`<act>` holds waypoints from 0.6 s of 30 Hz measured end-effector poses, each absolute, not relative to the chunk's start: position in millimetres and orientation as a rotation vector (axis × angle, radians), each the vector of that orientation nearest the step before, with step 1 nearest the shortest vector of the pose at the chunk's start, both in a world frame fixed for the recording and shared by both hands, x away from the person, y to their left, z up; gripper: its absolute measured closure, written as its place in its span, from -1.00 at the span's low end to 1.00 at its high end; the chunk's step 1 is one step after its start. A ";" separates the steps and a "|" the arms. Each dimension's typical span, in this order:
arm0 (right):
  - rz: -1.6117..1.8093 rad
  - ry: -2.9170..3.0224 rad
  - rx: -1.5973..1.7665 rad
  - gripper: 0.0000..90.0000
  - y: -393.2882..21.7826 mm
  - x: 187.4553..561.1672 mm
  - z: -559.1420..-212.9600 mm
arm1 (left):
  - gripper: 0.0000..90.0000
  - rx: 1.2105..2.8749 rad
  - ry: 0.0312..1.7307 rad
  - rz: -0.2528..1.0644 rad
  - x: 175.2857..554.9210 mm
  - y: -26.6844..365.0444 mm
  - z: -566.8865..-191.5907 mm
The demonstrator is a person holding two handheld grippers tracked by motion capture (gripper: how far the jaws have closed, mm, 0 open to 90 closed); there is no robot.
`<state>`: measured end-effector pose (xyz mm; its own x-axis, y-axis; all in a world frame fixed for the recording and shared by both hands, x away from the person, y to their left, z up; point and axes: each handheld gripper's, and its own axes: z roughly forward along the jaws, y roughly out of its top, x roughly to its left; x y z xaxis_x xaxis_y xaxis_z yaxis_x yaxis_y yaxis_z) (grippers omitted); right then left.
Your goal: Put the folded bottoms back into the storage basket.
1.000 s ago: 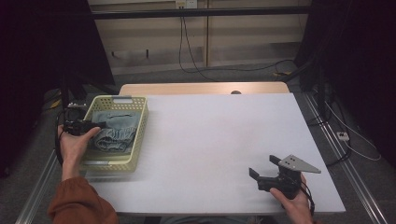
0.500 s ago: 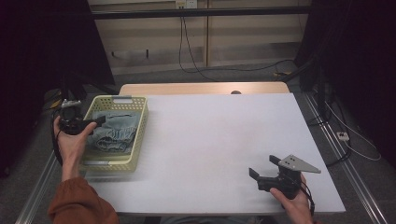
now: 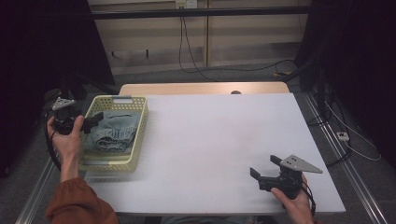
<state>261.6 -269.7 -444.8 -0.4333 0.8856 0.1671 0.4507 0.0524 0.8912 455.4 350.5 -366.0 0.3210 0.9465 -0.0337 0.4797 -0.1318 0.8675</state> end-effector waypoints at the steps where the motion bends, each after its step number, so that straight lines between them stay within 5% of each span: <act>1: 1.353 1.908 1.336 -0.89 -269.7 261.8 -445.0 | -0.77 1.752 1.275 0.711 455.0 349.1 -366.3; 18: 1.357 1.904 1.351 -0.89 -271.6 263.8 -445.8 | -0.83 1.802 1.253 0.681 447.5 337.1 -351.2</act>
<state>263.8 -271.6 -445.8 -0.4279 0.8861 0.1779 0.4572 0.0424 0.8884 447.5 337.1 -351.2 0.3587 0.9332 -0.0208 0.4905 -0.1695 0.8548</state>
